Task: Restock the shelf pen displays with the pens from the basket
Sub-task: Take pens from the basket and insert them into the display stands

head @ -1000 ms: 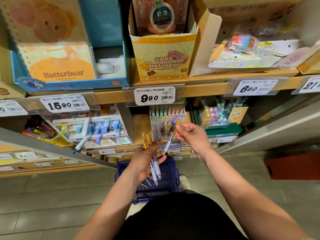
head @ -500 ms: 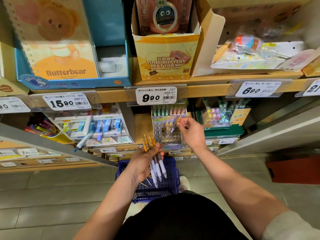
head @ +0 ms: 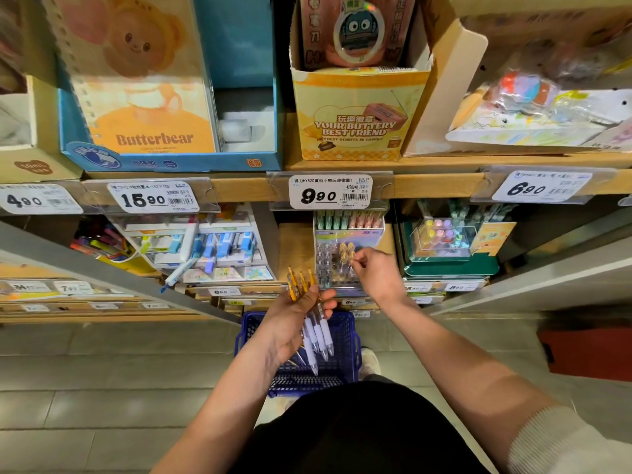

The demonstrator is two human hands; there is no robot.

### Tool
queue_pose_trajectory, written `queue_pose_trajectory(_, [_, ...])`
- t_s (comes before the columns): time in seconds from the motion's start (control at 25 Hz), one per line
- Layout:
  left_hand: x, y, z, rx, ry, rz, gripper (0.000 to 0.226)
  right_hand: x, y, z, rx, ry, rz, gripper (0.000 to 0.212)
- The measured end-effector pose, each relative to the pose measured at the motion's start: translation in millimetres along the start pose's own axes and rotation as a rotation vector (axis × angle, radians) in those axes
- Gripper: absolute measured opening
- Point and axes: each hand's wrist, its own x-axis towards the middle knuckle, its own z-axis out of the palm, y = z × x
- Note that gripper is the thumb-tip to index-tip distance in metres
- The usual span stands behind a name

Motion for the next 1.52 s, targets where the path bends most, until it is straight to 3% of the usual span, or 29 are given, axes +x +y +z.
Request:
queue_pose_trajectory(0.24, [-4.3,2.8,-1.0,0.031,0.007,-0.020,0.027,-0.7,-2.9,4.0,-0.099,-0.042,0.056,0.015])
queue_pose_trajectory(0.44, [-6.3,8.0,-0.3,0.078,0.022,-0.051,0.023,-2.3,-7.0,-7.6,-0.066,-0.243,0.257,0.027])
queue_pose_trajectory(0.52, [-6.0,10.1,0.5,0.073,0.024,-0.042,0.024,-9.4,-14.3,-19.7,0.098,-0.266,0.269,0.031])
queue_pose_trajectory(0.64, [-4.5,10.8,4.4,0.110,0.029,-0.018,0.025,-31.2,-34.4,-39.1,0.563,-0.358,0.192,0.025])
queue_pose_trajectory(0.76, [-3.5,8.3,8.6,0.124,0.025,-0.004,0.025,-44.6,-48.9,-43.4,0.685,-0.418,0.102,0.011])
queue_pose_trajectory(0.96, [-6.7,4.7,10.8,0.158,0.015,0.012,0.022,-51.4,-52.3,-35.7,0.596,-0.381,0.126,0.005])
queue_pose_trajectory(1.08, [-6.3,6.4,9.7,0.157,-0.003,0.013,0.024,-49.7,-46.0,-40.4,0.761,-0.346,0.192,0.009])
queue_pose_trajectory(1.28, [-4.6,9.6,4.7,0.036,0.058,0.021,0.025,-36.5,-24.5,-60.0,0.924,-0.016,0.251,0.023])
queue_pose_trajectory(1.52, [-4.1,6.8,1.5,-0.015,0.038,0.041,0.037,-29.4,-8.9,-50.8,0.553,0.200,0.152,0.011])
